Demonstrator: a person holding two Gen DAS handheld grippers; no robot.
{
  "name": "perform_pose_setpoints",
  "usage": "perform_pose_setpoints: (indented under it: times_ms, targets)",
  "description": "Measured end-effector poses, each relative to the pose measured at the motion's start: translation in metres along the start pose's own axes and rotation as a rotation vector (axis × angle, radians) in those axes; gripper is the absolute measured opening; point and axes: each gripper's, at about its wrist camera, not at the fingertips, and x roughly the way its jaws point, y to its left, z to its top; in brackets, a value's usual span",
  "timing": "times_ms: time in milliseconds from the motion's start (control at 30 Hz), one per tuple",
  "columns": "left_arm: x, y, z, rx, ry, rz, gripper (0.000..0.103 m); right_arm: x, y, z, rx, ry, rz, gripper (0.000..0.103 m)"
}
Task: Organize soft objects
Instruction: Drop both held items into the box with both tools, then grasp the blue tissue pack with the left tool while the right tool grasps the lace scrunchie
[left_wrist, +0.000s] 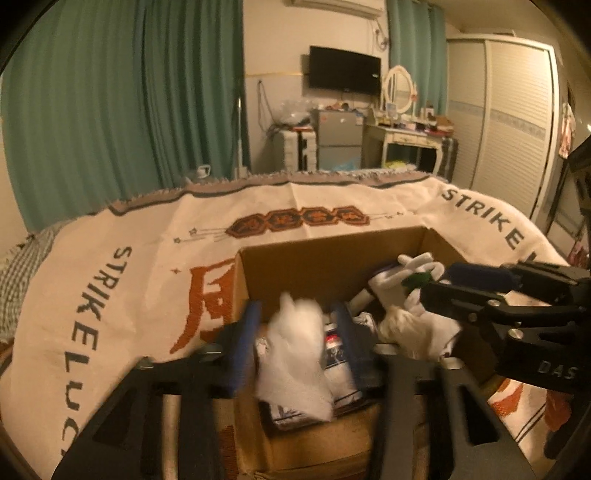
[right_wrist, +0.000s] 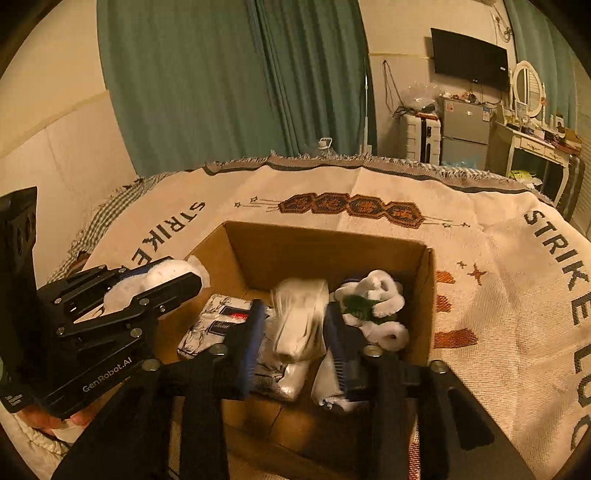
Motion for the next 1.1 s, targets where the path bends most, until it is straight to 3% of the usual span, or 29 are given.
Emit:
perform_pose_setpoints:
  times_ms: [33, 67, 333, 400, 467, 500, 567, 667, 767, 933, 1100]
  targets:
    - [-0.005, -0.002, 0.001, 0.003, -0.019, 0.015, 0.075, -0.003, 0.000, 0.001, -0.001, -0.006, -0.005, 0.049]
    - [-0.010, -0.002, 0.001, 0.004, -0.040, 0.030, 0.080, -0.006, 0.001, 0.001, -0.003, -0.014, -0.010, 0.049]
    - [-0.069, -0.008, 0.027, 0.008, -0.105, 0.058, 0.080, -0.073, 0.011, 0.014, -0.038, -0.111, -0.070, 0.060]
    - [-0.095, -0.010, 0.037, 0.003, -0.142, 0.062, 0.082, -0.102, 0.016, 0.019, -0.043, -0.153, -0.087, 0.069]
    - [-0.129, -0.011, 0.046, -0.008, -0.198, 0.064, 0.094, -0.134, 0.024, 0.023, -0.053, -0.195, -0.104, 0.075]
    - [-0.143, -0.012, 0.049, -0.013, -0.225, 0.068, 0.094, -0.147, 0.027, 0.025, -0.059, -0.209, -0.110, 0.077]
    - [-0.176, -0.014, 0.053, -0.010, -0.279, 0.074, 0.095, -0.174, 0.035, 0.027, -0.068, -0.232, -0.121, 0.093]
    - [-0.216, -0.019, 0.055, 0.008, -0.317, 0.102, 0.098, -0.214, 0.049, 0.028, -0.077, -0.238, -0.148, 0.102]
    - [-0.250, -0.026, 0.049, 0.020, -0.338, 0.138, 0.098, -0.246, 0.060, 0.023, -0.099, -0.257, -0.167, 0.103]
    - [-0.271, -0.036, 0.025, 0.031, -0.320, 0.153, 0.098, -0.287, 0.075, 0.008, -0.122, -0.289, -0.181, 0.103]
    - [-0.245, -0.033, -0.008, -0.037, -0.185, 0.119, 0.098, -0.303, 0.084, -0.016, -0.139, -0.285, -0.169, 0.103]
